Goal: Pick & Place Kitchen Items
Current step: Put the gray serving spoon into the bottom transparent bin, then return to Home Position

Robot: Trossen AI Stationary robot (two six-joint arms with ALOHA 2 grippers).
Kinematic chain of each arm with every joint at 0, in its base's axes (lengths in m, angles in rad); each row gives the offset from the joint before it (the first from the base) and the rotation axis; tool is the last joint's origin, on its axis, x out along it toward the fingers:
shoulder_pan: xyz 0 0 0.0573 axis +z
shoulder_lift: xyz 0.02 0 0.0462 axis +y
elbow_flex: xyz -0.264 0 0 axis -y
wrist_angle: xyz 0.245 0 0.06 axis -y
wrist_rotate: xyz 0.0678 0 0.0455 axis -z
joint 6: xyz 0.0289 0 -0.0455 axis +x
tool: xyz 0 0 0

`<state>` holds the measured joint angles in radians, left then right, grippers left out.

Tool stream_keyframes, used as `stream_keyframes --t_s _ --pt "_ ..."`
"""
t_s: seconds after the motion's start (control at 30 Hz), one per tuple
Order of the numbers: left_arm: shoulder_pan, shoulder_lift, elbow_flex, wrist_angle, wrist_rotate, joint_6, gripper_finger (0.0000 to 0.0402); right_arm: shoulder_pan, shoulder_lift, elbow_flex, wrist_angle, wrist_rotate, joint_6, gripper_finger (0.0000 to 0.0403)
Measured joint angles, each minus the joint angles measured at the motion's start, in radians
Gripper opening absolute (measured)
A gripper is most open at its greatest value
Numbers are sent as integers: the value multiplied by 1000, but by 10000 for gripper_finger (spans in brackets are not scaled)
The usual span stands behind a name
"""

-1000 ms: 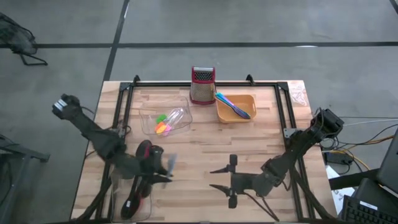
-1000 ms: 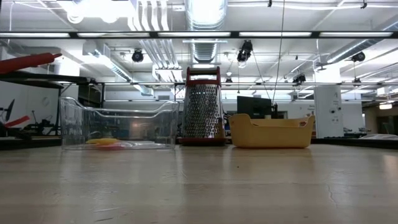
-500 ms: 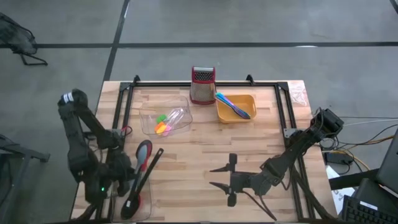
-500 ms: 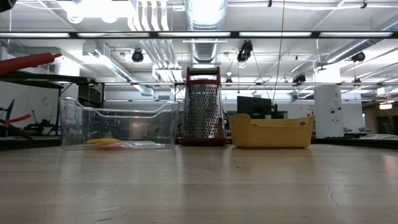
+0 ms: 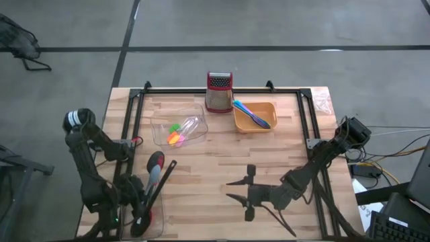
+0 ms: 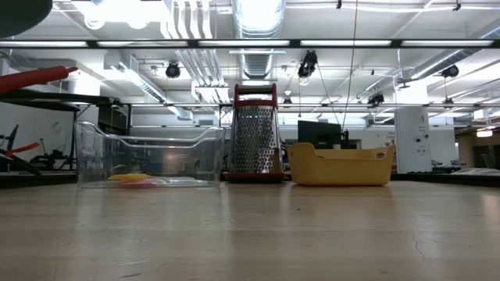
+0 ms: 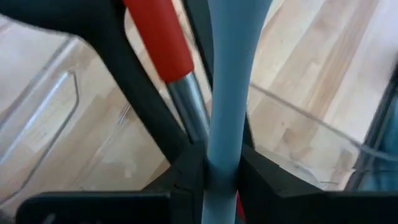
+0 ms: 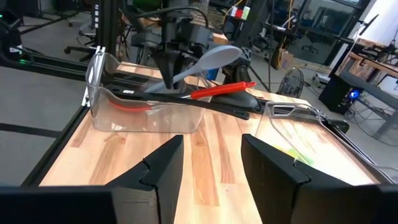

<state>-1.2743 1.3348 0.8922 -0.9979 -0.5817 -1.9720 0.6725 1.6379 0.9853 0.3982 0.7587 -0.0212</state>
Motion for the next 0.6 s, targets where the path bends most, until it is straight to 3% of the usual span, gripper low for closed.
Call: stream_keyframes --t_s 0.37,0.6 --pt "2 23 -12 6 19 4 98 -15 0 -7 0 0 3 128" --pt "3 17 6 11 -77 92 159 -15 0 -28 0 0 13 112"
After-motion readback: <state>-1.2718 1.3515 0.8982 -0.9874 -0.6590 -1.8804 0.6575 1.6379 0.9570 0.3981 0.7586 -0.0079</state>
